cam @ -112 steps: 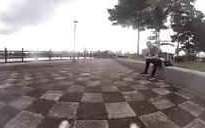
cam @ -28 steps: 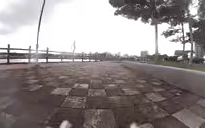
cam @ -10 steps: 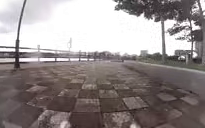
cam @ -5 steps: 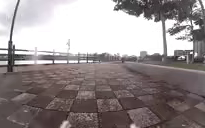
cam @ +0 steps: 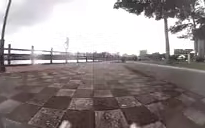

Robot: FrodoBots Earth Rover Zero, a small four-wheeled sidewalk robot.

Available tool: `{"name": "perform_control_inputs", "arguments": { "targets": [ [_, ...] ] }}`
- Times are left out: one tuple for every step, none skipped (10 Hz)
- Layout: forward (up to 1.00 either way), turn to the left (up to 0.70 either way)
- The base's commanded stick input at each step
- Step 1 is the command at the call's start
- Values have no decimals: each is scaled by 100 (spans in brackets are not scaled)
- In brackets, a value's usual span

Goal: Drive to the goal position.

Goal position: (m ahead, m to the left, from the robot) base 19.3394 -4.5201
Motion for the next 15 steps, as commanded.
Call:
{"name": "perform_control_inputs", "arguments": {
  "targets": [
    [70,0],
    [70,0],
    [70,0],
    [70,0],
    [70,0],
    [70,0],
    [70,0],
    [70,0],
    [70,0],
    [70,0],
    [70,0],
    [70,0],
    [70,0],
    [70,0],
    [70,0]
  ]
}}
